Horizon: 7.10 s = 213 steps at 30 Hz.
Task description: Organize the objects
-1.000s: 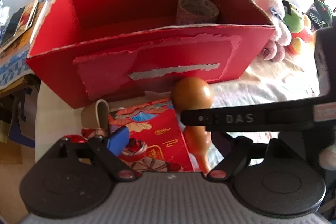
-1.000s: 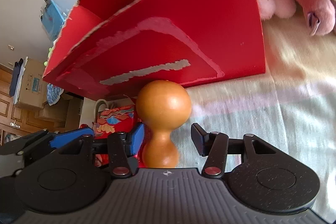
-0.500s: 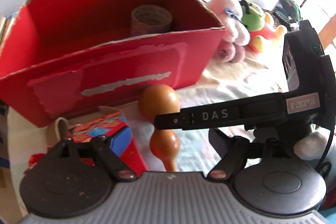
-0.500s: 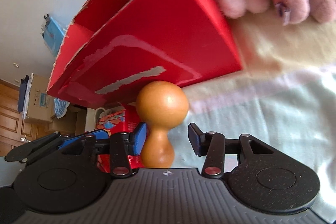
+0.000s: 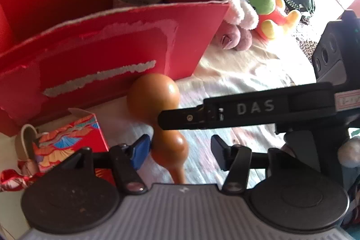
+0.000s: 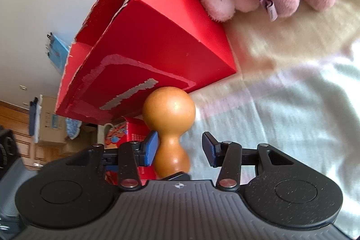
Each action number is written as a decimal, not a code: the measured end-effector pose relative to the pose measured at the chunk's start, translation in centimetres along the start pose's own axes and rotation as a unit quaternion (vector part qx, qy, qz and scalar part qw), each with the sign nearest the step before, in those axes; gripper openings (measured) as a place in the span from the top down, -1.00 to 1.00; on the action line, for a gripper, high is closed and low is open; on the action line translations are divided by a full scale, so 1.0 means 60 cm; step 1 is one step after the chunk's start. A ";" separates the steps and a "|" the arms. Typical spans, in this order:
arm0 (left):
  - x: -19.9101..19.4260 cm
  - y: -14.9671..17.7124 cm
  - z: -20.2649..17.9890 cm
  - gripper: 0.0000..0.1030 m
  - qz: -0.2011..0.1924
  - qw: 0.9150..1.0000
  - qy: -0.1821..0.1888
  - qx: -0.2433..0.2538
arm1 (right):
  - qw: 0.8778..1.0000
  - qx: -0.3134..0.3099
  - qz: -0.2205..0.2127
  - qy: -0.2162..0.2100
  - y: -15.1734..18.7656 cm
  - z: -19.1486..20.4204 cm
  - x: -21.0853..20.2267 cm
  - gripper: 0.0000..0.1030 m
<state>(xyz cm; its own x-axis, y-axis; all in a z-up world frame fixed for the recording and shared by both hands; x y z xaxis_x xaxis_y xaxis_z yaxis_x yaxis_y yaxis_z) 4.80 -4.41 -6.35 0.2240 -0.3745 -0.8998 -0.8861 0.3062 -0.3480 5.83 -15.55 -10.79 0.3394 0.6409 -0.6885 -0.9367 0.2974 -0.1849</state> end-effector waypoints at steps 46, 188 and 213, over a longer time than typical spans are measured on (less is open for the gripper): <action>-0.174 -0.147 -0.102 0.27 -0.163 0.976 0.058 0.135 | 0.981 -0.083 -0.174 0.007 -0.094 0.122 -0.195 0.36; -0.068 -0.020 -0.029 -0.83 0.013 0.953 -0.267 -0.140 | 0.972 -0.145 -0.031 0.183 -0.039 0.068 -0.079 -0.06; -0.094 0.046 -0.013 -0.83 0.027 0.929 -0.304 -0.207 | 0.978 -0.176 0.030 0.111 -0.006 0.081 -0.051 -0.14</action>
<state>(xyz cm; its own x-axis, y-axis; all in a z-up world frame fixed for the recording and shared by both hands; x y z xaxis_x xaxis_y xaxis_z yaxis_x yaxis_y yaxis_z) 0.76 -2.12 -2.05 0.2504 0.2347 -0.9393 -0.9549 -0.0997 -0.2795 5.53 -14.15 -5.21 0.2929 0.4694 -0.8330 -0.9390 -0.0229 -0.3430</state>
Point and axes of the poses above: each gripper's, at about its wrist camera, not at the fingertips, and x roughly the way its jaws point, z to its left, y to its underside, the point moved 3 cm from there along x, roughly the way its jaws point, and after that the axes turned 5 degrees about z, right-handed, at the moved point
